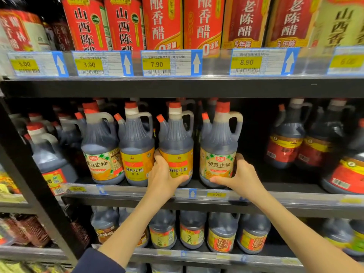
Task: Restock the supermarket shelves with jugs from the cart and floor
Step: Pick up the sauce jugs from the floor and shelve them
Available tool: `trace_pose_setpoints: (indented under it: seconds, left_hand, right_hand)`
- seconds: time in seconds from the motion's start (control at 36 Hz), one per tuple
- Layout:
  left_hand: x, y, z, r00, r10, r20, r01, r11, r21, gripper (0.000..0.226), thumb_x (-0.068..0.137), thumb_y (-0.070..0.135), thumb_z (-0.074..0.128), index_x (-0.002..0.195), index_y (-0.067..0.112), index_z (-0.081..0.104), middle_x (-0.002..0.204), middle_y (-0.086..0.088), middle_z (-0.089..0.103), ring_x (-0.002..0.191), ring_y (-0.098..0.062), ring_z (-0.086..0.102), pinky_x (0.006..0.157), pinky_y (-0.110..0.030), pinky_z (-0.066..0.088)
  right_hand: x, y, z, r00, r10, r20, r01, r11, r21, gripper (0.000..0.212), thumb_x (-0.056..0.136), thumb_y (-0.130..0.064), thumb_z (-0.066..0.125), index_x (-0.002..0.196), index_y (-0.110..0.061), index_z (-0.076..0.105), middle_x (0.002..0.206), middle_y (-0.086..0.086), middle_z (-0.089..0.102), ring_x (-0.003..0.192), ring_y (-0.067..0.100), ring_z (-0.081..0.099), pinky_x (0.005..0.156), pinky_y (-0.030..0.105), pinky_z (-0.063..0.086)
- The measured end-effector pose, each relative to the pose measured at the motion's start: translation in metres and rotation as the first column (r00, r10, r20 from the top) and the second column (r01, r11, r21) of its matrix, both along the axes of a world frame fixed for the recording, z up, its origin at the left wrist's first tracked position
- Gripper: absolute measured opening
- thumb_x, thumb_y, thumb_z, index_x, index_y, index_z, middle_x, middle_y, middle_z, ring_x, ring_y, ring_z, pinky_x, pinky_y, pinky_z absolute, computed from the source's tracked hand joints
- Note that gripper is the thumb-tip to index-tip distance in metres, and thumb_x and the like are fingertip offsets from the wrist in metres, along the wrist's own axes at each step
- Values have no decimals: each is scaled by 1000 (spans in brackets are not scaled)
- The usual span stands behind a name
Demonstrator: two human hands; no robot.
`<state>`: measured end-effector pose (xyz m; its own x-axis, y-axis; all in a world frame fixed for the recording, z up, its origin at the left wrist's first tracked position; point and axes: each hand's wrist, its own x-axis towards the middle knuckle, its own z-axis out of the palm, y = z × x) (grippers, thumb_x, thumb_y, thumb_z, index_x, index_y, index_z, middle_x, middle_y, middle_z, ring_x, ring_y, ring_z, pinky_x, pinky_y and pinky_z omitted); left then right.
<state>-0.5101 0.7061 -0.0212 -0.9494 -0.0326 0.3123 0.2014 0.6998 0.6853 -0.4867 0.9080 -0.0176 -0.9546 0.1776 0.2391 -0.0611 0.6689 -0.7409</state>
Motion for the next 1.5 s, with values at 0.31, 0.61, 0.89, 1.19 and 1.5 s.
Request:
trace_pose_setpoints:
  seconds: [0.31,0.61,0.89,1.19,1.5]
  left_hand:
    - [-3,-4,0,999,-33,-1,33,999,-4,90,69,31,83,134,4,26,132,-13,48,123,-34,49,95,-41,44]
    - [0,-7,4,998,-53,-12,54,998,42,99,62,34,87,136,5,28,130,-13,52,118,-32,54,96,-46,46]
    - [15,-26,2,964,-261,-55,266,951,157,78,75,33,77,137,15,33,132,-1,52,119,-18,53,98,-38,47]
    - [56,-31,-1,851,-476,-221,416,869,-268,74,89,36,62,148,17,23,150,2,29,139,-12,23,106,-19,18]
    - [87,72,-17,569,-822,11,709,483,-513,83,82,64,48,148,21,23,150,5,32,138,-13,30,107,-24,28]
  right_hand:
    - [1,-9,-2,997,-67,-27,69,995,75,81,61,-37,86,122,-5,42,119,11,61,111,26,60,88,40,54]
    - [5,-7,2,999,-39,22,38,998,48,82,63,-33,85,127,-7,41,123,10,59,113,24,58,92,38,52]
    - [19,-8,2,992,-115,56,93,950,297,82,71,-63,66,131,-13,42,124,9,58,112,25,58,88,45,52]
    - [91,13,-4,992,-122,13,107,912,395,80,87,-49,58,150,-15,21,157,3,21,146,19,15,116,35,19]
    - [224,82,-34,942,-308,136,203,842,501,84,85,-52,59,150,-20,17,159,-3,14,147,12,10,117,28,16]
